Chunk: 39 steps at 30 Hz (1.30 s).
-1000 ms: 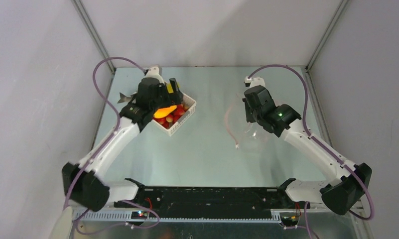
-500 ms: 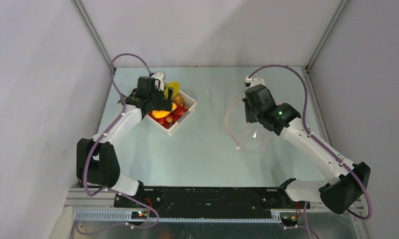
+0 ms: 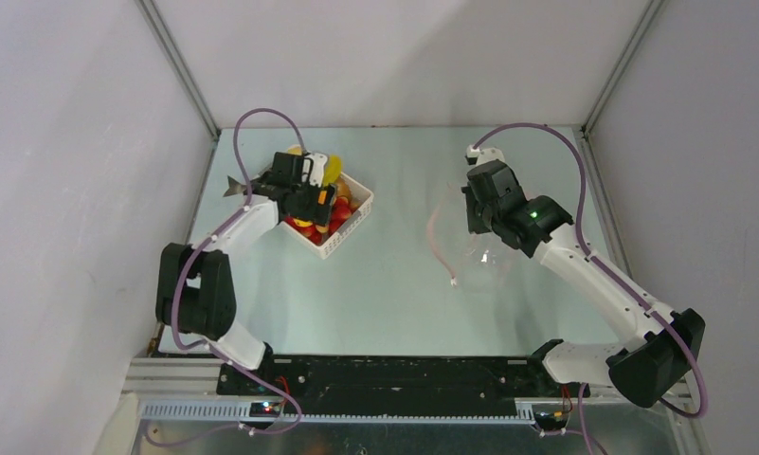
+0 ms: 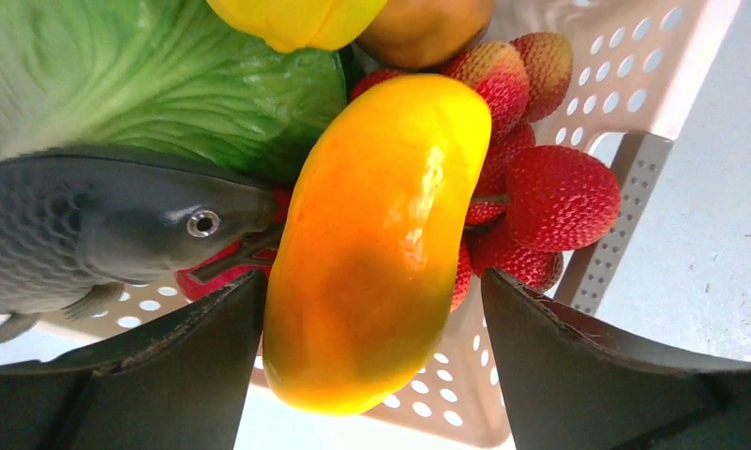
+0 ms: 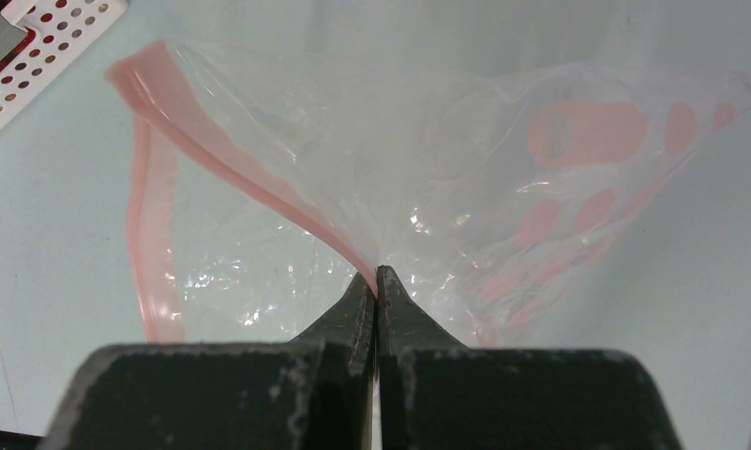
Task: Place the food in the zip-top bag and seal the zipper
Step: Pick up the fake bread from the bin, then place the fake bread in the zipper food storage bag.
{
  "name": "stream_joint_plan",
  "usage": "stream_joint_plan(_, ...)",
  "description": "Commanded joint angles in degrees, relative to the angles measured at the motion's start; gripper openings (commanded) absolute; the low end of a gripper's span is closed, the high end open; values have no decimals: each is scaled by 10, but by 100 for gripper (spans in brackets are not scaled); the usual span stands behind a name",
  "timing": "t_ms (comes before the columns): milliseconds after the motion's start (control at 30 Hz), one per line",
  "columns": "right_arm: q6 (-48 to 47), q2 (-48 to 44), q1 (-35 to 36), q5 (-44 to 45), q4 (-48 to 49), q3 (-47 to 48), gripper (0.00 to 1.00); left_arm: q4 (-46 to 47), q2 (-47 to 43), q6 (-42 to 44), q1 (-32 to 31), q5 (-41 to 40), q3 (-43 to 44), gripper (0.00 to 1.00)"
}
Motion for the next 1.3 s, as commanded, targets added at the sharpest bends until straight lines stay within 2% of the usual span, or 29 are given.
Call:
stream_joint_plan(0,3,-6,-2,-4,5,6,0,-12,20,1,3,-8,17,86)
stream_joint_plan(233,4,-14,-1,-6,8,1,0,-21,25,-19,2,-16,35,49)
stream_joint_plan(567,10,-22,-2,-12,11,-4,0,-16,-42,-60,1,-15,34,21)
stream_joint_plan(700,18,-21,-2,-22,16,-3,0,11,-107,-98,-14,37,10,19)
stream_joint_plan(767,21,-19,-2,-26,20,-4,0,25,-144,-105,-44,55,-5,18)
stream_joint_plan(867,29,-14,-3,-33,27,-4,0,60,-203,-115,-128,73,-30,19)
stream_joint_plan(933,37,-12,-3,-38,32,-4,0,108,-228,-139,-177,122,-43,20)
stream_joint_plan(1000,50,-11,-3,-41,35,-4,0,170,-242,-191,-210,165,-56,22)
stream_joint_plan(1133,99,-16,-3,-37,42,-3,0,359,-243,-372,-238,239,-105,29)
stream_joint_plan(1167,120,-16,-3,-39,44,-4,0,419,-236,-425,-244,248,-114,29)
stream_joint_plan(1267,149,-26,-1,-77,75,-18,0,479,-213,-487,-261,241,-123,28)
